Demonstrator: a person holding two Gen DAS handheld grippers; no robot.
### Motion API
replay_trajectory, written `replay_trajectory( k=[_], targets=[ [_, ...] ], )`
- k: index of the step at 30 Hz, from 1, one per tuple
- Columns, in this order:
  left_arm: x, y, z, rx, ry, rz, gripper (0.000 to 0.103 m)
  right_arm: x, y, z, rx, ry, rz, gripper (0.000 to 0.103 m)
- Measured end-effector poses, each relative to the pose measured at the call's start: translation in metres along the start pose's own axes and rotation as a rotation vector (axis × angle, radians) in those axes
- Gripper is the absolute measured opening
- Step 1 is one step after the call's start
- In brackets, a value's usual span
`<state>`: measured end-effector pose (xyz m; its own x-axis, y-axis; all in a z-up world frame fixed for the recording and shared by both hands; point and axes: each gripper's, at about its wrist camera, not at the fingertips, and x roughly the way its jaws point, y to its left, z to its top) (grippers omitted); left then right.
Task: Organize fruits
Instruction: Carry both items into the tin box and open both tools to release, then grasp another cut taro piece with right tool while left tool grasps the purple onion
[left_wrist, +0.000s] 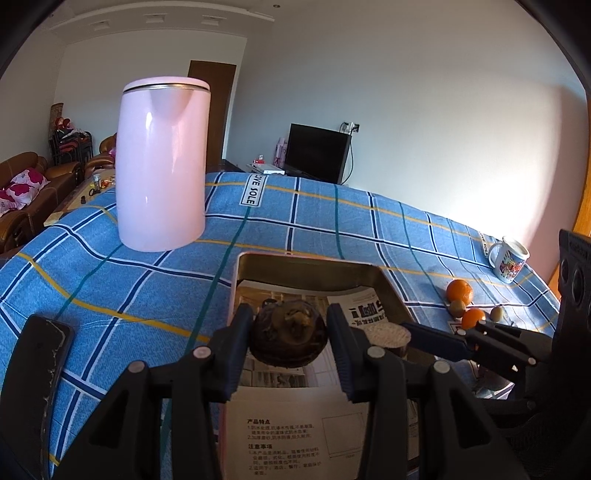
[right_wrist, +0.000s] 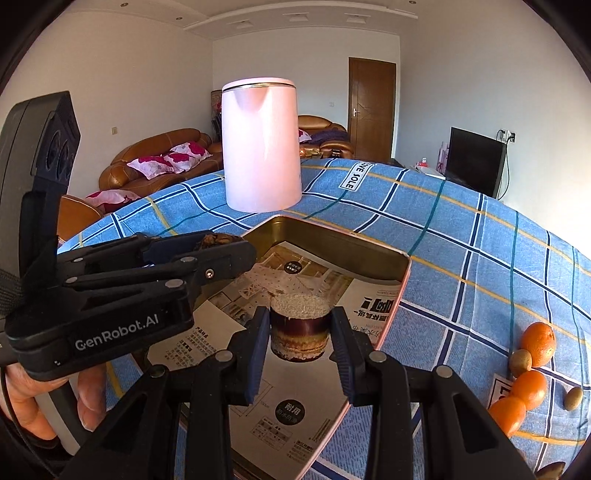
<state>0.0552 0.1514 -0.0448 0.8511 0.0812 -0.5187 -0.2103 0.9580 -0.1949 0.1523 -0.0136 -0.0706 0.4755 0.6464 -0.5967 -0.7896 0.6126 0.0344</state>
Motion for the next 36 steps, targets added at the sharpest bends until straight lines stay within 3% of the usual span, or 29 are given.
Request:
replay_trajectory(
  k=[6, 9, 11, 12, 16, 18, 22, 25, 29, 36],
  targets=[
    [-0.002, -0.003, 0.0, 0.012, -0.013, 0.022, 0.044, 0.003, -0.003, 0.001, 0.01, 0.015, -0.003, 0.036],
    [-0.006, -0.004, 0.0, 0.004, -0.026, 0.032, 0.056, 0.001, -0.005, 0.001, 0.021, 0.01, -0.009, 0.037],
    [-0.012, -0.006, 0.0, -0.004, -0.047, 0.036, 0.071, -0.005, -0.006, -0.001, 0.024, -0.01, -0.024, 0.053],
    [-0.017, -0.008, 0.0, -0.001, -0.059, 0.036, 0.072, -0.01, -0.007, -0.003, 0.027, -0.024, -0.03, 0.064],
    [-0.032, -0.019, -0.001, 0.01, -0.089, 0.009, 0.073, -0.043, -0.02, -0.016, 0.037, -0.079, -0.052, 0.066],
    [-0.038, -0.03, -0.003, 0.02, -0.103, -0.009, 0.079, -0.067, -0.032, -0.027, 0.047, -0.111, -0.084, 0.067],
    [-0.04, -0.064, -0.009, 0.064, -0.103, -0.063, 0.085, -0.111, -0.064, -0.053, 0.089, -0.16, -0.227, 0.074],
    [-0.034, -0.094, -0.017, 0.11, -0.079, -0.117, 0.085, -0.132, -0.09, -0.073, 0.135, -0.144, -0.339, 0.074],
    [-0.025, -0.129, -0.027, 0.171, -0.036, -0.171, 0.085, -0.142, -0.122, -0.09, 0.214, -0.102, -0.414, 0.074],
    [-0.009, -0.165, -0.041, 0.226, 0.035, -0.214, 0.085, -0.123, -0.146, -0.101, 0.28, 0.021, -0.372, 0.074]
  ],
)
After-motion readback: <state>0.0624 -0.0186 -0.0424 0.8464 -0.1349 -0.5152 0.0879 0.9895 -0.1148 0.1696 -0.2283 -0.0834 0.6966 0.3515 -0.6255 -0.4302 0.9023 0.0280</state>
